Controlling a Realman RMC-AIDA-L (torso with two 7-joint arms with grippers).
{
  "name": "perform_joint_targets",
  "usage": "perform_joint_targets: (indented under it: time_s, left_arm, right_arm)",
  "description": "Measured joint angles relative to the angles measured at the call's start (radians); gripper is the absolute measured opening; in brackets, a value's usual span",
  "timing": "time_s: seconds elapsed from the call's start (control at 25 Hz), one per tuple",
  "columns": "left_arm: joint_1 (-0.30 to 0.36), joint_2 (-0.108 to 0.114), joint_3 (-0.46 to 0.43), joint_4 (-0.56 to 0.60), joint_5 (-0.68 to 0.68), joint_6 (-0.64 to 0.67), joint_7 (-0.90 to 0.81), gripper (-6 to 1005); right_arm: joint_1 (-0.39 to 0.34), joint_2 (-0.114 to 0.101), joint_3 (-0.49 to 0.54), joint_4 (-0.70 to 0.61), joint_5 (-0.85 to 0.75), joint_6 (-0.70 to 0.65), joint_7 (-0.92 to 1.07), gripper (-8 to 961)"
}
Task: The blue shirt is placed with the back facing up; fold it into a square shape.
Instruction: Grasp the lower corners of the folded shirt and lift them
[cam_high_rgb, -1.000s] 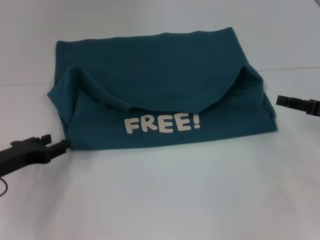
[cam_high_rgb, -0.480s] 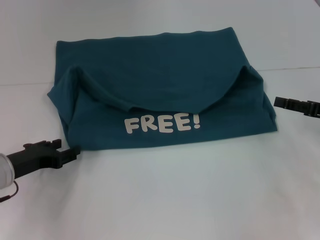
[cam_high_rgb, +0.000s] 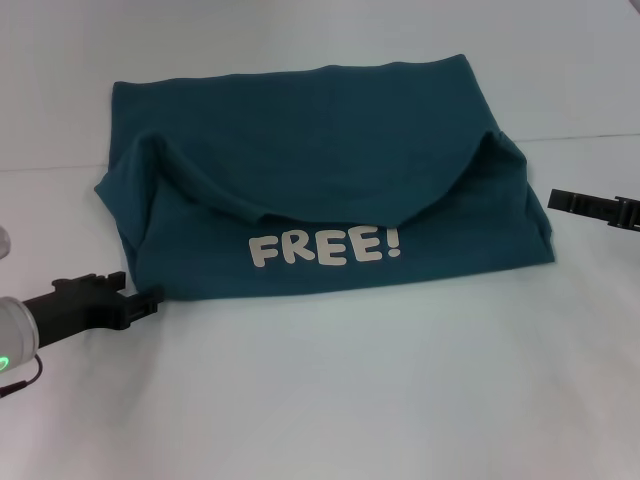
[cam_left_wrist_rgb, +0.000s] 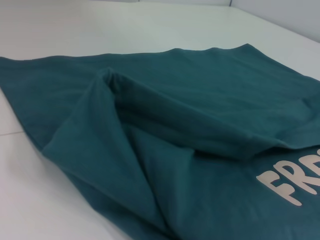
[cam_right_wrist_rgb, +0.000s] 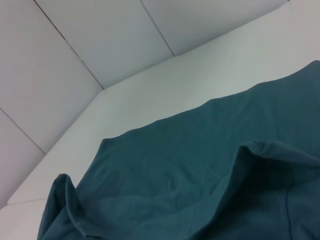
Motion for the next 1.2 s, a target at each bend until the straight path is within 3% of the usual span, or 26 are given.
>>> perform_joint_targets:
  time_s: [0.88, 1.08, 1.2]
  left_arm:
    - [-0.016, -0.002, 0.041, 0.003, 0.005, -0.015, -0.027, 565]
    - [-0.018, -0.001, 0.047, 0.004, 0.019, -0.024, -0.036, 341]
    - [-0.02, -0.001, 0.05, 0.003, 0.026, -0.028, -0.038, 258]
  right_arm:
    - [-0.01, 0.004, 0.004, 0.0, 0.0, 0.003, -0.009, 676]
    - [-0.011, 0.005, 0.004, 0.0, 0.0, 0.001, -0.009, 676]
    - [-0.012, 0.006, 0.004, 0.0, 0.0, 0.001, -0.009, 676]
